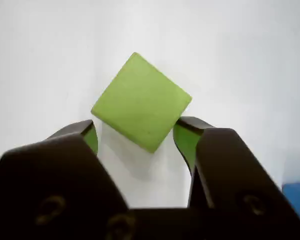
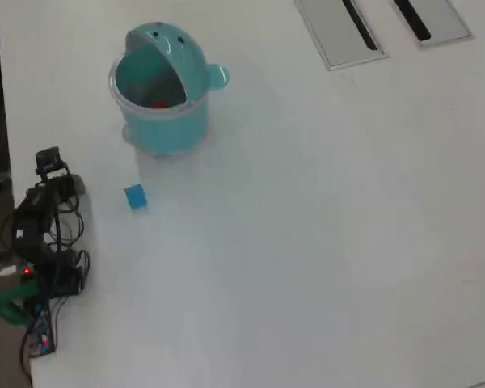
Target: Grasp RGB lego blocks and put them in the bin one by one.
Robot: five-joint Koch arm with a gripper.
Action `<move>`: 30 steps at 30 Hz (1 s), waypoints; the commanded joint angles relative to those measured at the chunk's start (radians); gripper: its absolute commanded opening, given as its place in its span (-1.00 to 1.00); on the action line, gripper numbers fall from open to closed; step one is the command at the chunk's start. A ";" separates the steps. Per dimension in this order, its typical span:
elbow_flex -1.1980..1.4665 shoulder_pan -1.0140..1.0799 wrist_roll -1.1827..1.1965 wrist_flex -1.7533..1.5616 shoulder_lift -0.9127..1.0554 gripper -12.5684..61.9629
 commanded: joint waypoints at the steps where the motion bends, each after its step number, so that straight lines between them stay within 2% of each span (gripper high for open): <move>1: -0.078 0.002 -0.006 -0.075 -0.014 0.08; 16: -0.206 0.003 -0.003 -0.075 -0.133 0.08; 25: -0.181 0.018 -0.002 0.009 -0.020 0.09; 30: -0.190 0.021 -0.005 0.023 0.029 0.15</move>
